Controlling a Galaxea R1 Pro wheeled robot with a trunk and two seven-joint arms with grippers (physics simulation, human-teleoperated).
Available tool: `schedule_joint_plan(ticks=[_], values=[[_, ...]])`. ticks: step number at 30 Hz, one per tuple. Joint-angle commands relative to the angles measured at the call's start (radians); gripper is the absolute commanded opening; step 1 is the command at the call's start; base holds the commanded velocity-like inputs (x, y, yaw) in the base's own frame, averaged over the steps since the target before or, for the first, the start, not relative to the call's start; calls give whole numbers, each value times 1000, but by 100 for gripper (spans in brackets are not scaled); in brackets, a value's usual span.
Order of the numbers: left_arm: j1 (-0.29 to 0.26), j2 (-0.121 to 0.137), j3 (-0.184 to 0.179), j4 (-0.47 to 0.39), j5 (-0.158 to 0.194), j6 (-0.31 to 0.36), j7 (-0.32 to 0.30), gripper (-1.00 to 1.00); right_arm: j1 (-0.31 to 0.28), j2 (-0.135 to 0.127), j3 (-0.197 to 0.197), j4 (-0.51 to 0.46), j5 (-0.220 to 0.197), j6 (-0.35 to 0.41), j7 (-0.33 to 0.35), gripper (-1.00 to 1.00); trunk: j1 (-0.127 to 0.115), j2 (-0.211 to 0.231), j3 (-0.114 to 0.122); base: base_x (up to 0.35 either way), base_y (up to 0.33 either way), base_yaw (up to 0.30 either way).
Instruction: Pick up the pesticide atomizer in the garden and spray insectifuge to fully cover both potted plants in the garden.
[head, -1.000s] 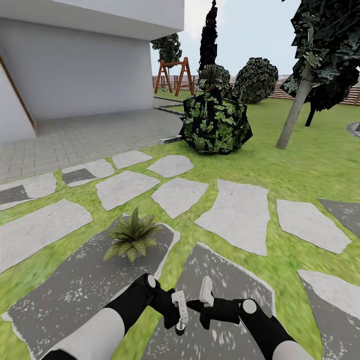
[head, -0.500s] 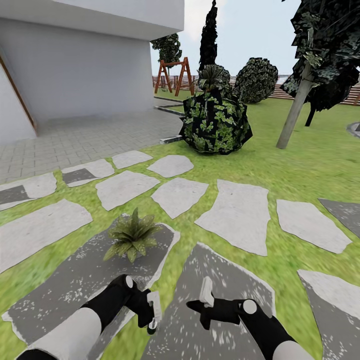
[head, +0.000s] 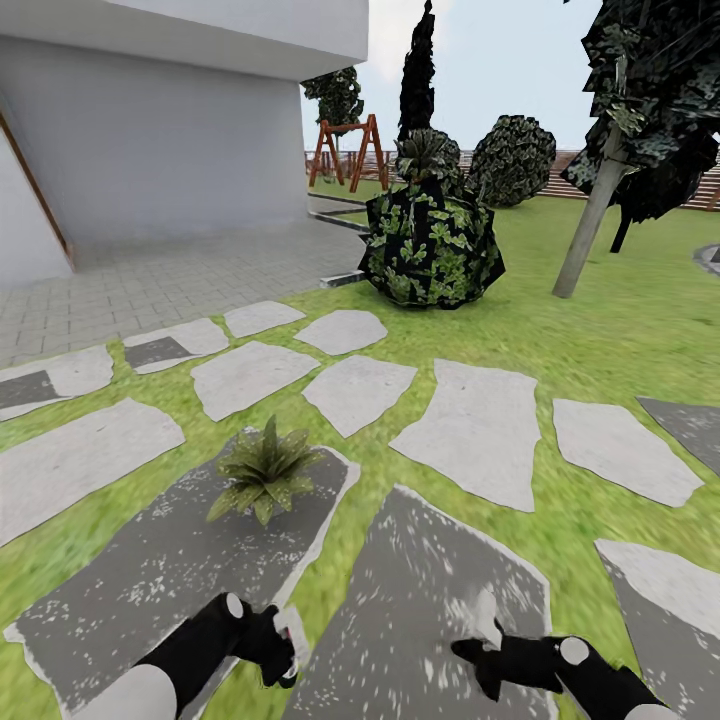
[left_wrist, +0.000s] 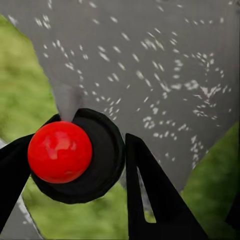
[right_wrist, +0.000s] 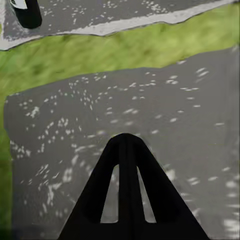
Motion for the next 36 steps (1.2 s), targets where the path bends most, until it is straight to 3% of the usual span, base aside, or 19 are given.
schedule_joint_plan(ticks=[1, 3, 4, 5, 8, 9, 11, 12, 13, 16, 19, 30, 36], values=[[2, 0, 0, 5, 38, 7, 14, -100, 0, -11, -2, 30, 1, -5, -38, -100, 0, 0, -1, 0, 0, 0], [6, 1, 4, 35, 165, -8, 69, -100, 1, -24, -20, 136, -49, -6, -199, -100, 0, 0, -1, 0, 0, 0], [9, 1, 5, 57, 228, -51, 108, -100, 1, -27, -32, 191, -83, -7, -291, -100, 0, 0, -1, 0, 0, 0], [12, 1, 5, 73, 268, -89, 141, -100, 1, -28, -38, 222, -104, -8, -352, -100, 0, 0, -1, 0, 0, 0], [21, -3, 6, 173, 435, -232, 357, -100, 3, -25, -48, 286, -189, -10, -585, -100, 0, 0, -1, 0, 0, 0], [23, -4, 6, 197, 473, -256, 409, -100, 3, -24, -49, 290, -212, -11, -616, -100, 0, 0, -1, 0, 0, 0], [26, -8, 6, 239, 571, -304, 544, -100, 7, -22, -50, 295, -303, -15, -660, -100, 0, 0, -1, 0, 0, 0], [29, -10, 6, 246, 603, -314, 596, -100, 12, -21, -50, 296, -360, -26, -668, 100, 0, 0, -1, 0, 0, 0], [40, -11, 6, 250, 621, -319, 638, -100, 17, -20, -50, 297, -414, -44, -672, 100, 0, 0, -1, 0, 0, 0], [62, -16, 7, 253, 642, -322, 729, -100, 22, -20, -51, 299, -499, -66, -676, 100, 0, 0, -1, 0, 0, 0], [70, -27, 7, 270, 670, -325, 783, -100, 24, -24, -51, 300, -536, -71, -678, 100, 0, 0, -1, 0, 0, 0], [72, -50, 8, 295, 683, -328, 795, -100, 29, -29, -52, 310, -545, -73, -681, 100, 0, 0, -1, 0, 0, -145], [72, -49, 11, 305, 684, -331, 795, -100, 36, -28, -51, 312, -546, -73, -733, 100, 0, 0, -1, 0, 0, -263]])
